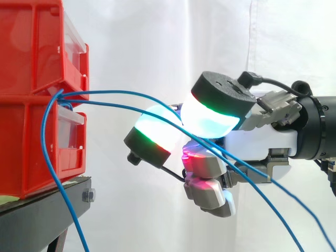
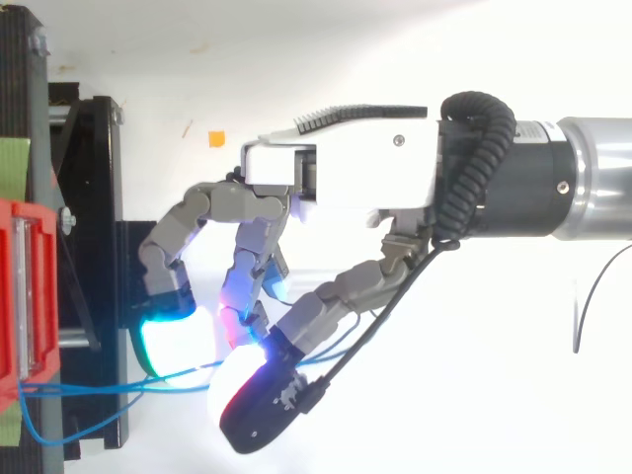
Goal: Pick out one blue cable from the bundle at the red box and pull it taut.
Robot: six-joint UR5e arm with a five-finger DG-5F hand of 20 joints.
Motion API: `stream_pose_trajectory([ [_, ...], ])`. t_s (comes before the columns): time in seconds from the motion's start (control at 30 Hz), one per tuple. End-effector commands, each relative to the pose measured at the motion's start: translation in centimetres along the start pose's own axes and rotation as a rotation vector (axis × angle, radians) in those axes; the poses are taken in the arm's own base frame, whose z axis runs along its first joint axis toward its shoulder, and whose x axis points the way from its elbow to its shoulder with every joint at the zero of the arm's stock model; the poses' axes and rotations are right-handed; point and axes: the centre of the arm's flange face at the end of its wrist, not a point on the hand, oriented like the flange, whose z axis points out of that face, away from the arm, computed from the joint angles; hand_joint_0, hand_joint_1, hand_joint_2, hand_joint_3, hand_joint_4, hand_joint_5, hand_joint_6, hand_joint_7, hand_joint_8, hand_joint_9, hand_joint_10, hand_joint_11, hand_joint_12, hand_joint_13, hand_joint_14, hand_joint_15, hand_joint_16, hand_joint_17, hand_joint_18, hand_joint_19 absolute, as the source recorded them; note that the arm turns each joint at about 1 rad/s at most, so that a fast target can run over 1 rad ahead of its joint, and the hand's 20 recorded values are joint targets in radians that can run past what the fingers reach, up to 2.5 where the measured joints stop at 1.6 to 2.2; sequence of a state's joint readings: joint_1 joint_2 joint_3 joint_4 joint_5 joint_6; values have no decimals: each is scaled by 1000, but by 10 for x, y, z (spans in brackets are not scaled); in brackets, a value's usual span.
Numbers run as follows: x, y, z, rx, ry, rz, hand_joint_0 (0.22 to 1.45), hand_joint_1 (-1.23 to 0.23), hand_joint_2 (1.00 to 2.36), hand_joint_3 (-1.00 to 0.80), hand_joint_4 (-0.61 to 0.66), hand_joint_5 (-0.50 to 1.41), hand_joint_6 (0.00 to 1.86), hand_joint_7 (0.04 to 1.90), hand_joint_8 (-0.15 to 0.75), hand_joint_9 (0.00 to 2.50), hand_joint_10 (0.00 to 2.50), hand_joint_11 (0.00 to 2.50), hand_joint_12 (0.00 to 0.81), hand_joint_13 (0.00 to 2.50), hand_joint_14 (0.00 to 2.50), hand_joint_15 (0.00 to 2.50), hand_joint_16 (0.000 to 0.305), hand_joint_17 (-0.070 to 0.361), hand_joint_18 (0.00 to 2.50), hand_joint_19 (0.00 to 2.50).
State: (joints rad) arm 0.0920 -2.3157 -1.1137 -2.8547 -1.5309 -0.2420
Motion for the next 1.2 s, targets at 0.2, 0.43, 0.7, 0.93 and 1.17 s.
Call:
stream_pose_trajectory([
  [0.2,0,-1,0,2,0,16,629,-692,1003,-461,-30,-107,925,1096,295,1419,27,834,313,1237,27,798,43,97,1040,1014],
  [0.43,-1,-1,-1,7,0,19,609,-620,1000,-500,-16,-105,900,1078,295,1425,28,818,317,1250,25,806,44,99,1035,1025],
  [0.7,0,-2,-1,16,4,20,570,-643,1000,-500,-9,-105,893,1051,305,1417,28,804,325,1260,25,807,46,103,1052,1016],
  [0.93,0,-2,-2,17,4,20,616,-581,1000,-500,-25,-101,884,1053,299,1446,25,821,309,1274,25,802,43,97,1062,1027],
  [1.17,0,-2,-2,17,4,20,633,-643,1011,-368,-30,-95,883,1091,302,1456,28,824,307,1271,27,807,44,99,1064,1018],
])
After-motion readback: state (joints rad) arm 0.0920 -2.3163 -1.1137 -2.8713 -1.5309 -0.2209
